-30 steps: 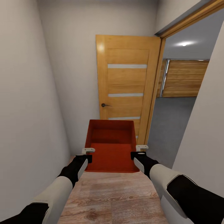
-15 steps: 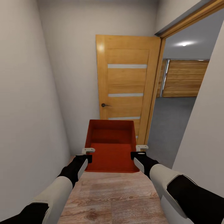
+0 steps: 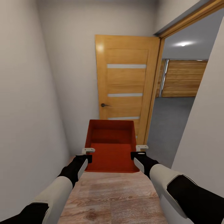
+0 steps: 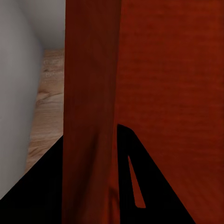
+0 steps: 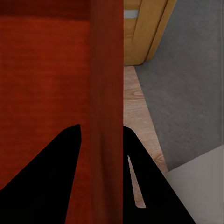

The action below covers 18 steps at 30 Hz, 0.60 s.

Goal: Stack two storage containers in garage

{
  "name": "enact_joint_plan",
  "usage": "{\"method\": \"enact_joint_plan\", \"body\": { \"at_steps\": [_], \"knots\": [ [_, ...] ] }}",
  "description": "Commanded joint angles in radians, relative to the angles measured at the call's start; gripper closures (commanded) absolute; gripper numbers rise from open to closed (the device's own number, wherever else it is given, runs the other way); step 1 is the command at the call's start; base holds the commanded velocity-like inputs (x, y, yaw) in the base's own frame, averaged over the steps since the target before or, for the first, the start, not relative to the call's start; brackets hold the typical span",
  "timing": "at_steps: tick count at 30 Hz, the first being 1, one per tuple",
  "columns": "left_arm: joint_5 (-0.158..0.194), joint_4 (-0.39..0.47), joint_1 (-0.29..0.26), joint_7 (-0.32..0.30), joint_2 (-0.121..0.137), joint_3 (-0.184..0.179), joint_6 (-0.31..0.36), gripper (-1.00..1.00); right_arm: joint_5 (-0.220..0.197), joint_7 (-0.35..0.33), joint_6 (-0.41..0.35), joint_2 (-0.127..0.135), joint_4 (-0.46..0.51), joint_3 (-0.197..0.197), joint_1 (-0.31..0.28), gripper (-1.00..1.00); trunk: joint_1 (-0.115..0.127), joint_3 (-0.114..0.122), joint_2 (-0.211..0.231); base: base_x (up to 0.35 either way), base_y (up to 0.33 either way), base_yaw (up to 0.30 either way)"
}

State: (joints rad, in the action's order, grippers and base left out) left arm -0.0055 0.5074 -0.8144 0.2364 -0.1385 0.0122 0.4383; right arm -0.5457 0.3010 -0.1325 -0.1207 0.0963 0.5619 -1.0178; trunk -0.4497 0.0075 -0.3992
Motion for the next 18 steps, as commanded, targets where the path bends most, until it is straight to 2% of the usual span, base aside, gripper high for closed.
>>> {"method": "enact_joint_plan", "body": {
  "at_steps": [1,18],
  "knots": [
    [0.016,-0.001,0.000,0.004,0.000,0.005,0.005,1.00,0.027,0.007,-0.001,0.003,0.003,0.035,0.000,1.00,0.000,0.000,-0.001,0.000,0.000,-0.158],
    [0.016,-0.001,0.000,0.004,0.000,0.005,0.005,1.00,0.027,0.007,-0.001,0.003,0.003,0.035,0.001,1.00,0.000,0.000,-0.001,0.000,0.000,-0.207]
  ]
}}
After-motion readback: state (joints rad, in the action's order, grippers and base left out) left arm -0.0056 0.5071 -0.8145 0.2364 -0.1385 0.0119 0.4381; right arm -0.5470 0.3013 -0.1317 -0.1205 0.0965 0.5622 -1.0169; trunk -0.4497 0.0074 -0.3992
